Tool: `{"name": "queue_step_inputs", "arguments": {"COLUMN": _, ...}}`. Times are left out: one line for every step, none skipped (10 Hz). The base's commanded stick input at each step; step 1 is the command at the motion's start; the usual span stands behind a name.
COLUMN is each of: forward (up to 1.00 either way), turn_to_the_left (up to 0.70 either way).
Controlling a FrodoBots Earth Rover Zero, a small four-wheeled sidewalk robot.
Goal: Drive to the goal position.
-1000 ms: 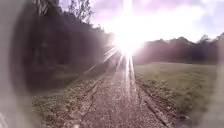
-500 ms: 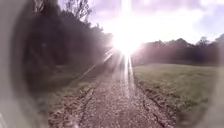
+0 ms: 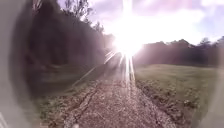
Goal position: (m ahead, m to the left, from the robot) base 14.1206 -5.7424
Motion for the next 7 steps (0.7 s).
{"name": "queue_step_inputs", "arguments": {"forward": 0.85, "turn_to_the_left": -0.34}}
{"name": "queue_step_inputs", "arguments": {"forward": 0.85, "turn_to_the_left": -0.34}}
{"name": "queue_step_inputs", "arguments": {"forward": 0.85, "turn_to_the_left": -0.31}}
{"name": "queue_step_inputs", "arguments": {"forward": 0.85, "turn_to_the_left": -0.24}}
{"name": "queue_step_inputs", "arguments": {"forward": 0.85, "turn_to_the_left": -0.05}}
{"name": "queue_step_inputs", "arguments": {"forward": 0.85, "turn_to_the_left": 0.00}}
{"name": "queue_step_inputs", "arguments": {"forward": 0.85, "turn_to_the_left": 0.00}}
